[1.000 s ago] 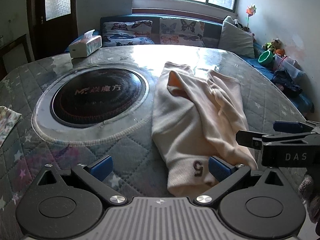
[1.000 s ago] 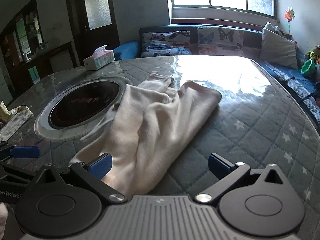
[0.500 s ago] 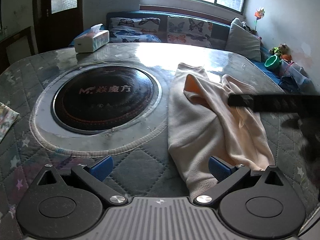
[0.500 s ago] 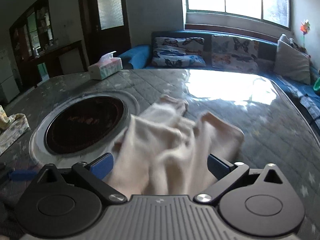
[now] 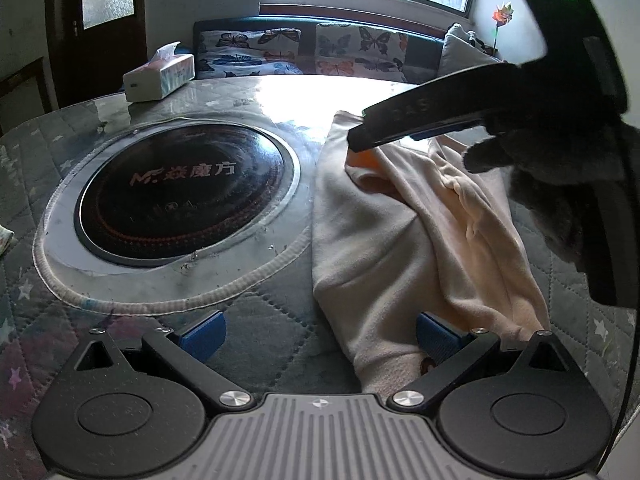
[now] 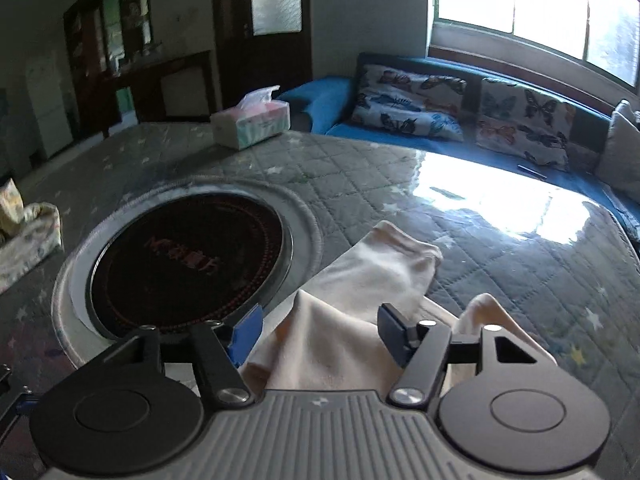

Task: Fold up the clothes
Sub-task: 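Grasp the sweatshirt sleeve cuff with the right gripper and lift it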

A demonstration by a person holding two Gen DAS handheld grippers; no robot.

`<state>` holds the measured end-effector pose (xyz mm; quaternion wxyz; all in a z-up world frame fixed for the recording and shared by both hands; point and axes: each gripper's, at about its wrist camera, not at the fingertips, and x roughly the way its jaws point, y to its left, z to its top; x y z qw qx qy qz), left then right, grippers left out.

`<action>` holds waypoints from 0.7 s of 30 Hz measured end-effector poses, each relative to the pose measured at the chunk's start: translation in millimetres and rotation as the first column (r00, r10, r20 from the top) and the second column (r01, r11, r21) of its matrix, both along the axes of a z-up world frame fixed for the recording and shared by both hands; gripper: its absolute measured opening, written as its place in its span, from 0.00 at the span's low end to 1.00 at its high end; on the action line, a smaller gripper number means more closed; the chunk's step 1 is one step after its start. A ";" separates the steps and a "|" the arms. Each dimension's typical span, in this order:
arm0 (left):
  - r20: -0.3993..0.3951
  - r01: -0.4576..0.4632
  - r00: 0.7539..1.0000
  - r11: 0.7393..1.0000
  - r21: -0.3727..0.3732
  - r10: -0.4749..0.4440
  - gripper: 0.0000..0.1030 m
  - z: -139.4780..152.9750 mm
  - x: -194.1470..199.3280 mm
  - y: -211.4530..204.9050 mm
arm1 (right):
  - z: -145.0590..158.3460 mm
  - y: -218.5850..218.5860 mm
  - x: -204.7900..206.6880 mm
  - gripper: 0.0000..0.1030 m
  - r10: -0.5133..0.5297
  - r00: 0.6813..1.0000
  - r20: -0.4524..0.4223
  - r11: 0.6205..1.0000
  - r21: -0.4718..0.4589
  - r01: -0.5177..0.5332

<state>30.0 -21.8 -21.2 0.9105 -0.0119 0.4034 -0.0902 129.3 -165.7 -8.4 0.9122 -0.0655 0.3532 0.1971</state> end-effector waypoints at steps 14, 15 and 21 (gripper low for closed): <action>-0.013 -0.004 1.000 1.000 0.017 0.004 1.00 -4.4 6.2 -1.1 | -2.0 -18.7 -0.3 0.07 0.013 1.000 0.025 0.999 -0.049 -0.011; -0.013 -0.005 1.000 1.000 0.019 0.005 1.00 -4.4 6.1 -1.6 | 2.7 -25.0 -5.7 0.07 0.000 0.999 0.045 0.999 -0.044 0.002; -0.011 -0.008 1.000 0.999 0.032 0.009 1.00 -5.5 6.7 -3.2 | 30.4 -72.2 -44.8 0.05 -0.094 0.984 0.150 0.995 -0.004 0.096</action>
